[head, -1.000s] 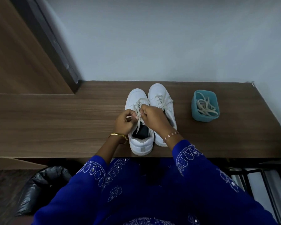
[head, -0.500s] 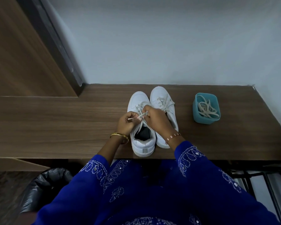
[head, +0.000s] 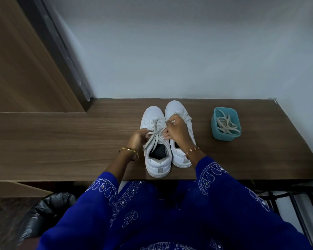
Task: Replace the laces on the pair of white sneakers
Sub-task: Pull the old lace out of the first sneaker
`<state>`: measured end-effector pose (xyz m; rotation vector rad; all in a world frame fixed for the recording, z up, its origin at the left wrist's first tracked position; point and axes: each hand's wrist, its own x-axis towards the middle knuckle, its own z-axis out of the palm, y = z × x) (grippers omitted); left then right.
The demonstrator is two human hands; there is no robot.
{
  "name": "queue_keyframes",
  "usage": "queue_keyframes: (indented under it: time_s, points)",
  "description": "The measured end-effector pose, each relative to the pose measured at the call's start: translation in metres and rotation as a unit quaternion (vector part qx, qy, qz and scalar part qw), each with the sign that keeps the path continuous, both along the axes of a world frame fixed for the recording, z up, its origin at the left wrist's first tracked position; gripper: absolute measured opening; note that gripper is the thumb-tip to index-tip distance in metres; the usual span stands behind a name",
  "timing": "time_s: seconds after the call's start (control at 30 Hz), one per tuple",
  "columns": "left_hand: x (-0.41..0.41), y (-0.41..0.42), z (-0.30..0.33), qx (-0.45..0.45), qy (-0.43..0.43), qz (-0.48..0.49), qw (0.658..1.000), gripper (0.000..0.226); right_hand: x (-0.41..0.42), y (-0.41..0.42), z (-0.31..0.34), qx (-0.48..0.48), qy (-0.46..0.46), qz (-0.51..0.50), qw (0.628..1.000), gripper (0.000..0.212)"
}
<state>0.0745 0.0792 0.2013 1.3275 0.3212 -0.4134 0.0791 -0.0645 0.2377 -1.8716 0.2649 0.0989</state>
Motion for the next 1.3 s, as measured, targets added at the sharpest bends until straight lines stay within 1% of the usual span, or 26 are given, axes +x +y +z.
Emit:
queue_keyframes:
  time_s: [0.07,0.1,0.17,0.23,0.3,0.33,0.37,0.4,0.43,0.47,0.5,0.53,0.57,0.63,0.67,0.7,0.77,0.83,0.87,0.93,1.07,1.3]
  points:
    - [0.006,0.005,0.005,-0.031,0.006,0.043,0.999,0.035,0.007,0.000,0.014,-0.003,-0.013,-0.008,1.000,0.020]
    - [0.009,0.009,0.008,-0.034,-0.012,0.046,0.998,0.043,0.011,-0.001,0.022,0.001,-0.022,-0.012,1.000,0.021]
    - [0.015,0.017,0.019,-0.061,-0.046,0.056,0.996,0.059,0.020,-0.003,0.041,0.040,-0.036,-0.022,0.998,0.022]
    - [0.019,0.023,0.036,-0.087,-0.063,0.078,0.991,0.062,0.028,-0.006,0.059,0.088,-0.045,-0.046,0.994,0.028]
    - [0.027,0.031,0.050,-0.135,-0.064,0.118,0.982,0.062,0.033,-0.009,0.073,0.114,-0.056,-0.066,0.990,0.030]
    - [0.030,0.034,0.058,-0.118,-0.064,0.141,0.981,0.059,0.035,-0.010,0.077,0.120,-0.065,-0.070,0.988,0.026]
    - [0.035,0.035,0.063,-0.088,-0.059,0.163,0.981,0.051,0.038,-0.011,0.078,0.104,-0.073,-0.070,0.989,0.022]
    - [0.039,0.037,0.065,-0.024,-0.053,0.179,0.982,0.042,0.040,-0.013,0.076,0.060,-0.076,-0.060,0.993,0.020]
    - [0.043,0.038,0.063,0.080,-0.057,0.178,0.979,0.036,0.041,-0.014,0.072,-0.016,-0.070,-0.038,0.997,0.023]
    - [0.043,0.039,0.058,0.197,-0.068,0.163,0.964,0.031,0.039,-0.015,0.067,-0.102,-0.054,-0.007,0.993,0.027]
    - [0.042,0.038,0.050,0.283,-0.080,0.154,0.943,0.025,0.036,-0.016,0.059,-0.186,-0.039,0.022,0.982,0.030]
    - [0.037,0.035,0.044,0.331,-0.083,0.145,0.929,0.016,0.033,-0.016,0.050,-0.246,-0.036,0.039,0.968,0.030]
    - [0.029,0.030,0.036,0.360,-0.083,0.135,0.919,0.014,0.026,-0.015,0.042,-0.285,-0.040,0.046,0.956,0.027]
    - [0.012,0.019,0.024,0.411,-0.105,0.127,0.897,0.023,0.011,-0.011,0.026,-0.339,-0.065,0.059,0.937,0.023]
    - [0.005,0.013,0.020,0.433,-0.129,0.115,0.885,0.023,0.003,-0.008,0.019,-0.349,-0.085,0.066,0.931,0.021]
    - [-0.001,0.007,0.015,0.442,-0.155,0.094,0.878,0.023,-0.004,-0.005,0.012,-0.357,-0.105,0.072,0.926,0.018]
    - [-0.009,-0.006,0.011,0.412,-0.208,0.040,0.886,0.021,-0.014,0.000,0.001,-0.382,-0.141,0.079,0.910,0.012]
    - [-0.015,-0.013,0.007,0.374,-0.245,-0.010,0.894,0.020,-0.018,0.002,-0.006,-0.403,-0.153,0.079,0.899,0.013]
    - [-0.015,-0.015,0.005,0.371,-0.252,-0.019,0.894,0.019,-0.020,0.003,-0.008,-0.410,-0.155,0.081,0.895,0.015]
    - [-0.013,-0.014,0.004,0.376,-0.246,-0.013,0.893,0.018,-0.021,0.003,-0.010,-0.421,-0.160,0.089,0.888,0.019]
    - [-0.012,-0.014,0.004,0.394,-0.242,-0.012,0.886,0.016,-0.021,0.007,-0.013,-0.389,-0.137,0.127,0.902,0.023]
    - [-0.011,-0.013,-0.002,0.435,-0.251,-0.036,0.864,0.009,-0.022,0.013,-0.016,-0.385,-0.145,0.139,0.901,0.019]
